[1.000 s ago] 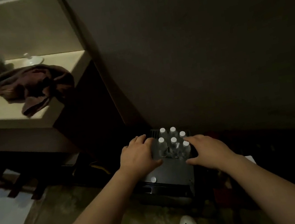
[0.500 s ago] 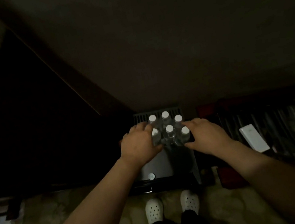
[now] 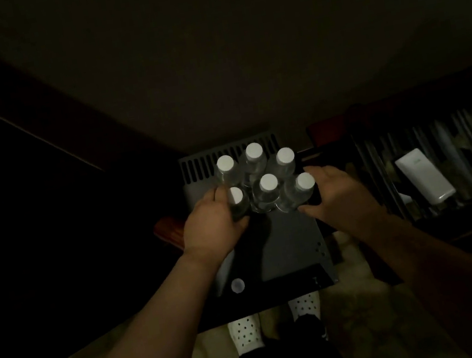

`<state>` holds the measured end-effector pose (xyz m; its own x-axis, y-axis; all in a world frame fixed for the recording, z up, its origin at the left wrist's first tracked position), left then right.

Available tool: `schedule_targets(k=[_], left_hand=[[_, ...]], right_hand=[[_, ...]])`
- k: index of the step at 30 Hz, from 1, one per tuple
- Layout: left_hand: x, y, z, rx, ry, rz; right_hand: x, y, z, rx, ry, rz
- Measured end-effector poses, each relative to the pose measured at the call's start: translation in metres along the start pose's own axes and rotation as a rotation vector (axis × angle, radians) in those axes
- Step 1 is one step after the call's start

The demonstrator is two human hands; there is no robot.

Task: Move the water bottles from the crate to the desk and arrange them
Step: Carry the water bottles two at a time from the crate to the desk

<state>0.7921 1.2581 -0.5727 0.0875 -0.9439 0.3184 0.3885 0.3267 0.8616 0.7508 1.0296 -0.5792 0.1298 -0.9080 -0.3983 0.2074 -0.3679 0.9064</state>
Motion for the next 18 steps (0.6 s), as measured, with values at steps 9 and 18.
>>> schedule_targets(k=[9, 18], left_hand=[[-0.01, -0.023, -0.015, 0.078, 0.039, 0.173], [-0.003, -0.027, -0.012, 0.046, 0.032, 0.141]], right_hand=[[0.012, -0.023, -0.009, 0.091, -0.092, -0.2], [0.007, -0.033, -0.004, 0.215, -0.059, -0.314]])
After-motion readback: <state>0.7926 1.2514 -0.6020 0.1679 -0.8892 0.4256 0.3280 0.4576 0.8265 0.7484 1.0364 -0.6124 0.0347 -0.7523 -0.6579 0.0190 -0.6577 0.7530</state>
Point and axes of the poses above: each hand's wrist, its own z-axis away from the middle knuckle, its own y-axis out of the back of the hand, x = y × z, the point moved 8 cm from there along -z, towards the middle knuckle, and after that the axes turned 13 degrees about y, right-handed, at the moved point
